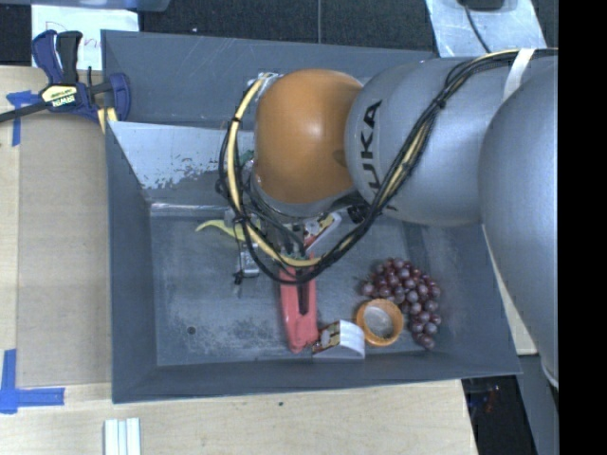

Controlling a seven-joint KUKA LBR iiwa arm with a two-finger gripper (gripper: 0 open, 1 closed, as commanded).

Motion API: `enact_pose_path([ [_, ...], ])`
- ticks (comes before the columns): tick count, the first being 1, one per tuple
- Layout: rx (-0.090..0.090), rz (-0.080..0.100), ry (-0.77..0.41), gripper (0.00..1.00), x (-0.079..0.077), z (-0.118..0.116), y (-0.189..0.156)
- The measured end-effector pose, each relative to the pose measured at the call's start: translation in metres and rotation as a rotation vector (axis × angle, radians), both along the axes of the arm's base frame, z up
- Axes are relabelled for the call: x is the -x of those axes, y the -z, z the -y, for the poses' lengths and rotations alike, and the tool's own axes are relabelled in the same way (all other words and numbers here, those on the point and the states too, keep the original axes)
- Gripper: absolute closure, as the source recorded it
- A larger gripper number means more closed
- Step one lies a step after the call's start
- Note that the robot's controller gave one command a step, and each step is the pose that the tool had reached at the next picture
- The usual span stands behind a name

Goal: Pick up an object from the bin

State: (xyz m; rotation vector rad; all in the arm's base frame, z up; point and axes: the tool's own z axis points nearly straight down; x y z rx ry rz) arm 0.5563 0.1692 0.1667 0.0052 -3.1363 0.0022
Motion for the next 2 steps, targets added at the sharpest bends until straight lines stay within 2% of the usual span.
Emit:
enact_pose_path([
  [1,-0.002,0.006,0.003,0.0,-0.002,0.001,-0.006],
  [2,-0.002,0.008,0.012,0.0,-0.026,-0.002,-0.086],
])
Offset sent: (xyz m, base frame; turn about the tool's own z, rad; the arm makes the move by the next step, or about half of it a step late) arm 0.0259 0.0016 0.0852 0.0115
